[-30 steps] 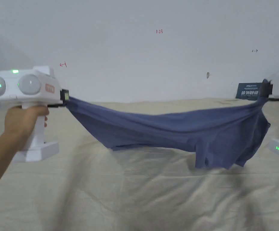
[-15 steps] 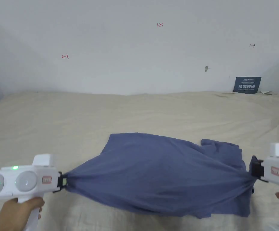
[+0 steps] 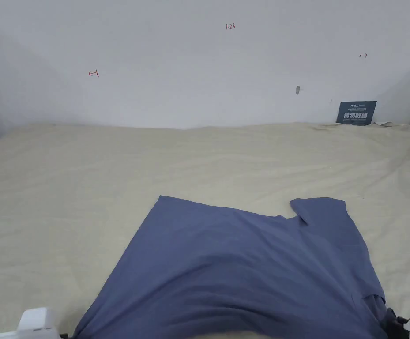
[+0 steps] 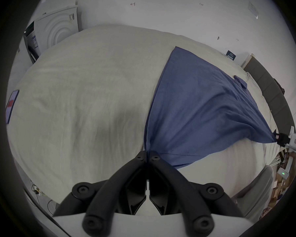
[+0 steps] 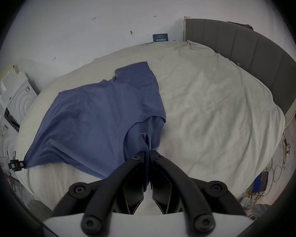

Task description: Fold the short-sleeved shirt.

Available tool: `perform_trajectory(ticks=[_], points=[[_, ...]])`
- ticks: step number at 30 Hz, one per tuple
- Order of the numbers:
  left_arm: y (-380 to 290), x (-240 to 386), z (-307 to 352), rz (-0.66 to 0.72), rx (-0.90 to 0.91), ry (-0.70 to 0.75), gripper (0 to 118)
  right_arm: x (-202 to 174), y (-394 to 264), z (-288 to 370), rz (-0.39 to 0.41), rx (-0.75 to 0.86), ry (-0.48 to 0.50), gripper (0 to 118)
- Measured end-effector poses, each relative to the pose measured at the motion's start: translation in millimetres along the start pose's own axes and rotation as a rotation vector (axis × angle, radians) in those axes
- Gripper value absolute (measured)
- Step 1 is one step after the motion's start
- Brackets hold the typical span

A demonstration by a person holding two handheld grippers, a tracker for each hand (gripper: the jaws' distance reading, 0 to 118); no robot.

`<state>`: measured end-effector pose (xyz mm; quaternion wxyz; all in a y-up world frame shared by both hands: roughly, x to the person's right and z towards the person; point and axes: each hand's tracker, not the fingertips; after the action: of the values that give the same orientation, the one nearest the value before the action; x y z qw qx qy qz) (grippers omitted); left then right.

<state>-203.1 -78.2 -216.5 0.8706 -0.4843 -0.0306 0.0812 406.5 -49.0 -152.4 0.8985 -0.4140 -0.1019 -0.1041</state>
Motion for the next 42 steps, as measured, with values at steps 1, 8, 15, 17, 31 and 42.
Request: perform_trajectory(ticks=[1, 8, 15, 17, 31, 42], points=[[-6.5, -2.9, 4.4, 0.001, 0.002, 0.002, 0, 1.5, -5.5, 3.5, 0.004, -0.011, 0.002, 3], [-40.3, -17.7, 31.6, 0.015, -0.027, 0.004, 0, 10.2, -38.4, 20.8, 0.014, -0.055, 0.013, 3], [-45.4, -13.4, 12.6, 0.021, -0.075, 0.042, 0, 13.1, -50.2, -12.4, -0.001, -0.14, -0.033, 3], [-47.3, -8.7, 5.5, 0.0, -0.095, 0.061, 0, 13.8, -54.4, -21.4, 0.003, -0.158, -0.044, 3], [-29.2, 24.4, 28.7, -0.07, 0.01, 0.13, 116, -6.6, -27.4, 20.3, 0.037, -0.05, -0.017, 74], [46.6, 87.0, 84.8, -0.121, 0.332, 0.058, 117, -45.8, 41.4, 83.4, 0.072, 0.324, 0.051, 97]])
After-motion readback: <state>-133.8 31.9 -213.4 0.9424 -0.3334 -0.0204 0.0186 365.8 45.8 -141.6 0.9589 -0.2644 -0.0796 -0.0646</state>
